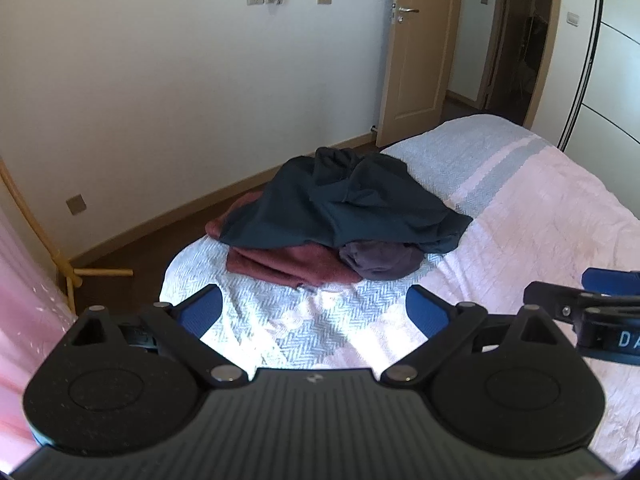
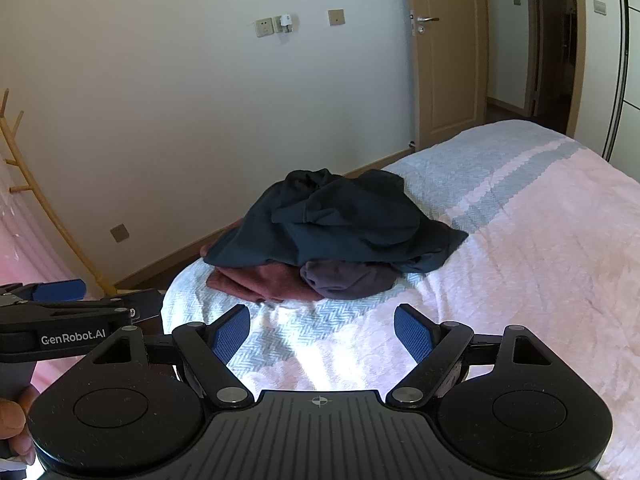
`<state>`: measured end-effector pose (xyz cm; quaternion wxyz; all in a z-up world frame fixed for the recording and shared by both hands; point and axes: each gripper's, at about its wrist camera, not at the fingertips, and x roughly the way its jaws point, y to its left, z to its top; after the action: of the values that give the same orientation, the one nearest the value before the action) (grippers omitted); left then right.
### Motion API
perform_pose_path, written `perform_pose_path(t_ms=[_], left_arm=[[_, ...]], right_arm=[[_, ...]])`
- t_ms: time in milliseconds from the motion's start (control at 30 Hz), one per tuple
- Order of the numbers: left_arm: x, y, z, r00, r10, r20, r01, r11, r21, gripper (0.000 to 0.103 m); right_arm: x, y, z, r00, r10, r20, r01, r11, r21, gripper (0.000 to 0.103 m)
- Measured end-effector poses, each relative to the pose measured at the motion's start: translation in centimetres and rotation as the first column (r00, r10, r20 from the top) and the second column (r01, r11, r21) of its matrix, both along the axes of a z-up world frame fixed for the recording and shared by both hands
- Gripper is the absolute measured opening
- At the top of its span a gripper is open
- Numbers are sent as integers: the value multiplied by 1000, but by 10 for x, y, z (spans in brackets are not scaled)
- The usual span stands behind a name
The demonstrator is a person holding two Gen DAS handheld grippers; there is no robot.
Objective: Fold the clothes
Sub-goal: 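Move both grippers toward the black jacket on the clothes pile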
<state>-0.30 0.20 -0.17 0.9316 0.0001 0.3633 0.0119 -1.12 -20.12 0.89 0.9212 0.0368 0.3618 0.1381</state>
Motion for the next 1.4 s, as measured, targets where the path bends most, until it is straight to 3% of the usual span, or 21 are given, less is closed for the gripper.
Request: perform_pose_path(t_ms=[233,833,1100,1400], left_arm=[[-7,5,-4,1000,3,-3,-3,1000,-25,97],[19,46,-19,997,-45,-65,43,998,-43,97],[24,53,-30,996,-14,-93,9,998,-57,97],[34,38,-25,995,27,-91,-30,999,-32,97]], right_arm=[[6,6,1,1000,3,-7,-3,1000,-3,82],[6,35,-13,998,-43,-44,42,999,-25,82],[13,42,-18,997,-26,-77,22,998,-53,82],[31,18,-20,997,0,-81,-3,1000,-29,82]])
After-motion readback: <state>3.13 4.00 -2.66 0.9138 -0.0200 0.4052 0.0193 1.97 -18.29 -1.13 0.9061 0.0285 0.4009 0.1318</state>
